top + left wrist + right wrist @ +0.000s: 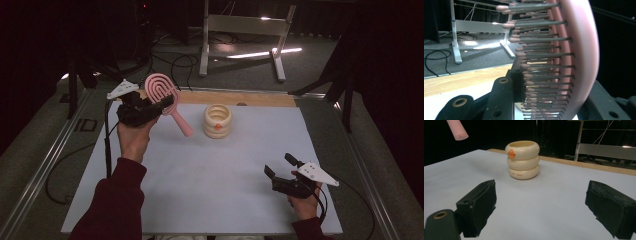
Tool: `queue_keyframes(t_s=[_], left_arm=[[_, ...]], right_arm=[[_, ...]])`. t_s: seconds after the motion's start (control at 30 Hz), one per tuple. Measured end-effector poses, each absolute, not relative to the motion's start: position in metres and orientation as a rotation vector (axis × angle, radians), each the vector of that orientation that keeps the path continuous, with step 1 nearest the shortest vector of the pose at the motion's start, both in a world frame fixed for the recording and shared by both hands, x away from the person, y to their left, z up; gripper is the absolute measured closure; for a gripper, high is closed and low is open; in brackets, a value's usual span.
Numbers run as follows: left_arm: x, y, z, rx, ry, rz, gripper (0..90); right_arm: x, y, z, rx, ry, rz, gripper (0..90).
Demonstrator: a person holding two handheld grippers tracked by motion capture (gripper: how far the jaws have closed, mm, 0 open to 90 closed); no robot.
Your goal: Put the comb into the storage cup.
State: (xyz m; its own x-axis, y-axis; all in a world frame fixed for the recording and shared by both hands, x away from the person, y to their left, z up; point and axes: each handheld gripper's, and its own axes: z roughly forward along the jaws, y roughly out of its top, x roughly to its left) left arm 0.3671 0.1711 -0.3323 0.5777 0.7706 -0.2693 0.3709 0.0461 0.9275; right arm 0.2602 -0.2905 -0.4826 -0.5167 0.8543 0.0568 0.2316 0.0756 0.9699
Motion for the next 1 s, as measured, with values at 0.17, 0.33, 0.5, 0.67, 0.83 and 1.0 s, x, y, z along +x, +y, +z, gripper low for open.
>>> queue_keyframes(t_s=[0.17,0.33,0.5,0.67,0.83,1.0], left_arm=[[0.371,0.168,-0.33,1.572,0.99,0.403,64.2],[0.376,0.165,-0.329,1.587,0.983,0.407,64.2],[0.379,0.161,-0.327,1.605,0.975,0.416,64.2],[0.383,0.156,-0.325,1.612,0.97,0.422,64.2],[0.387,0.153,-0.322,1.619,0.97,0.429,64.2],[0.391,0.148,-0.321,1.636,0.97,0.445,64.1]], right_arm=[[0.26,-0.291,-0.483,1.074,1.811,1.468,9.7],[0.26,-0.29,-0.483,1.078,1.812,1.468,9.7],[0.261,-0.29,-0.484,1.077,1.814,1.471,9.7],[0.261,-0.29,-0.484,1.078,1.82,1.468,9.8],[0.261,-0.29,-0.484,1.078,1.821,1.468,9.7],[0.261,-0.291,-0.484,1.083,1.821,1.468,9.8]])
